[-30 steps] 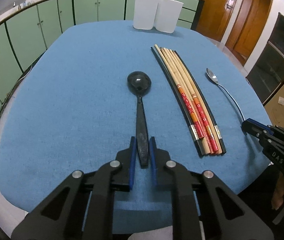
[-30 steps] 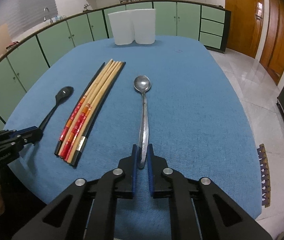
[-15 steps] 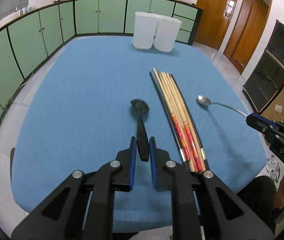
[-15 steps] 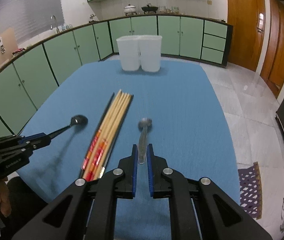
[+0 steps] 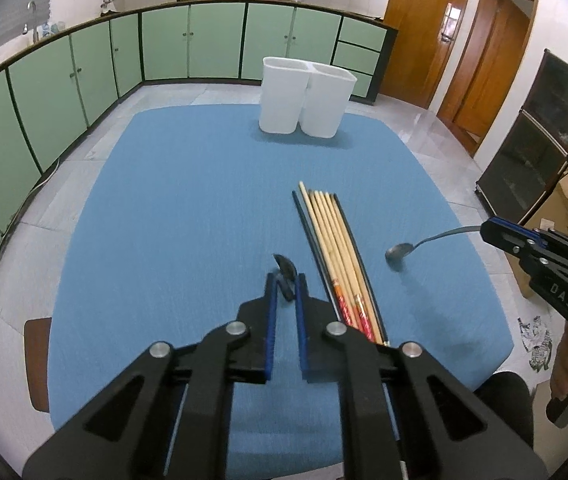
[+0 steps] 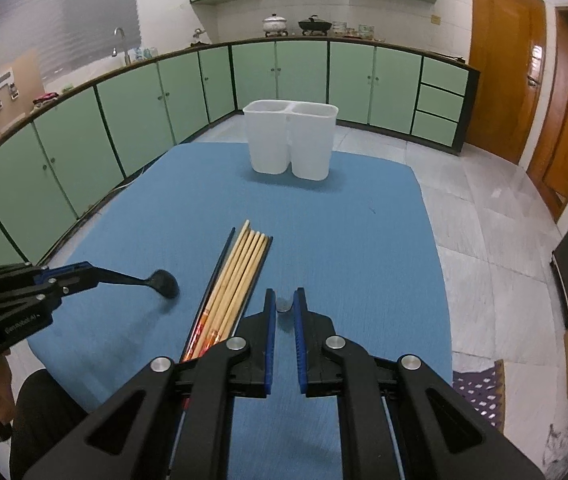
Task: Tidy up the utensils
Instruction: 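Lower the metal spoon into the white holder with the right gripper while the left inserts the black spoon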
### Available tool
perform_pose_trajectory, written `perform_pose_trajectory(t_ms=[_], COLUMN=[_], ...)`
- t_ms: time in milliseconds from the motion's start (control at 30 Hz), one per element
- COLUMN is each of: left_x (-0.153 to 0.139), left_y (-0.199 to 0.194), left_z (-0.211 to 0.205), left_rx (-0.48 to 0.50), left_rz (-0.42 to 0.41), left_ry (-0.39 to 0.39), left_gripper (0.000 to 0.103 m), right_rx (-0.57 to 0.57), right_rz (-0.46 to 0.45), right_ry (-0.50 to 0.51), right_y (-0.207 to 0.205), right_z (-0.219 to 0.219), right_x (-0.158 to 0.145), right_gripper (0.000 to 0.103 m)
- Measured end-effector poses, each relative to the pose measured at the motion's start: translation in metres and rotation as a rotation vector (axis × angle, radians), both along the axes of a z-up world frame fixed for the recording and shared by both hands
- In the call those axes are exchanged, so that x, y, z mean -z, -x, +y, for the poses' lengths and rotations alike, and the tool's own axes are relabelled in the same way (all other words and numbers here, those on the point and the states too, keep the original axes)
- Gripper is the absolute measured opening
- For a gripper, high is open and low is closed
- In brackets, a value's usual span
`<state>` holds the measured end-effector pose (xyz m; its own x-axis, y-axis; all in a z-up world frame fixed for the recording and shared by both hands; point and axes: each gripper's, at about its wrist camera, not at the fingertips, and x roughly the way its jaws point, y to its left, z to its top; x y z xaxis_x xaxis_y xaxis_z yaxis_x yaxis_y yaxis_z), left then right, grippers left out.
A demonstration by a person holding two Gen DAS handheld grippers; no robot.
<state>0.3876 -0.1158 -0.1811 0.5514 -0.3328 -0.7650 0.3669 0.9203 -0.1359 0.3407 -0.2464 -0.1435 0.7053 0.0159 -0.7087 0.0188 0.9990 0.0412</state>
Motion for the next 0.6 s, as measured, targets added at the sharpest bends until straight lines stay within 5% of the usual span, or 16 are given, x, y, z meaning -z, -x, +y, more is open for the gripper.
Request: perform_pose_trajectory(t_ms=[600], left_x=[-0.055], left_y=[-0.046], left_z=[-0.007], left_rx=[0.047], left_rz=[-0.041], left_ry=[-0.010], left_gripper=[0.003], right_rx=[-0.079], right_rz=[0.005], right_ry=[0.001], right_y=[-0.043], right_z=[-0.004], right_x=[-0.050], right_gripper=[0.009])
